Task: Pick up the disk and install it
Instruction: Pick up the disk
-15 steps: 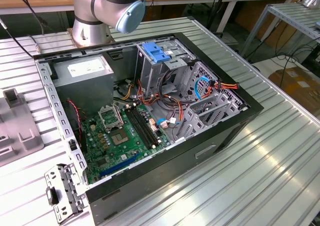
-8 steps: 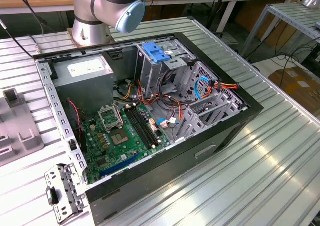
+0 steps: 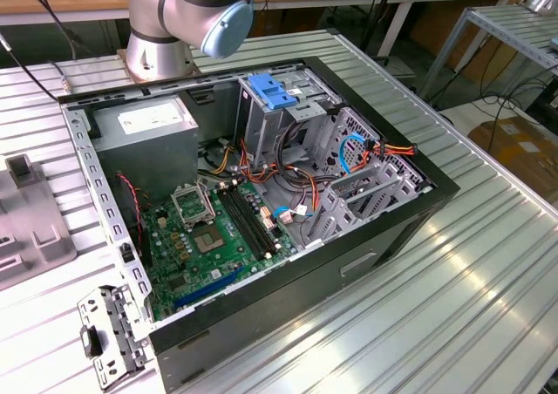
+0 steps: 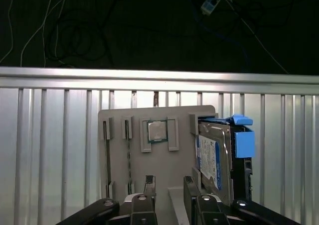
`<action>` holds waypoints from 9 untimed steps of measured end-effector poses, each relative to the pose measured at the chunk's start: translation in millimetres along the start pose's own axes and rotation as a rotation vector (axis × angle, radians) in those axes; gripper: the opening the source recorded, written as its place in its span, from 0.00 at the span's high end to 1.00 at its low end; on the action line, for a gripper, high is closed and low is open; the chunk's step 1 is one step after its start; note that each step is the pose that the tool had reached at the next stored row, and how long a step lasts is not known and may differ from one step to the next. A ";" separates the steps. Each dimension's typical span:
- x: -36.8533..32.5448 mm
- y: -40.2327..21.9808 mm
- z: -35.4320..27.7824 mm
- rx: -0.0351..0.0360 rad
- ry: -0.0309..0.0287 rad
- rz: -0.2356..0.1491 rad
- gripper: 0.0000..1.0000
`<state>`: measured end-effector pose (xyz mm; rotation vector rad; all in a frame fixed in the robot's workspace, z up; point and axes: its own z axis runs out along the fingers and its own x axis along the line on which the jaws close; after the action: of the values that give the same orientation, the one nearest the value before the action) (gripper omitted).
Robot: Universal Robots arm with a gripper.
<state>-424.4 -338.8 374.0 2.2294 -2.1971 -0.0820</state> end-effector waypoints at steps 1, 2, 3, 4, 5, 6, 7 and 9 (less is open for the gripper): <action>-1.5 0.0 0.2 0.0000 -0.0017 0.000 0.64; -2.6 0.0 0.5 0.0001 -0.0030 0.000 0.64; -4.3 -0.1 0.8 0.0001 -0.0040 0.000 0.64; -5.0 -0.1 1.0 0.0001 -0.0045 0.000 0.64; -5.6 -0.1 1.1 0.0001 -0.0050 0.000 0.64; -6.2 -0.1 1.3 0.0000 -0.0057 0.000 0.64; -6.8 -0.1 1.5 0.0001 -0.0062 0.000 0.64; -7.8 -0.1 1.7 0.0001 -0.0071 0.000 0.64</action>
<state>-424.4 -331.0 372.5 2.2330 -2.2004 -0.0900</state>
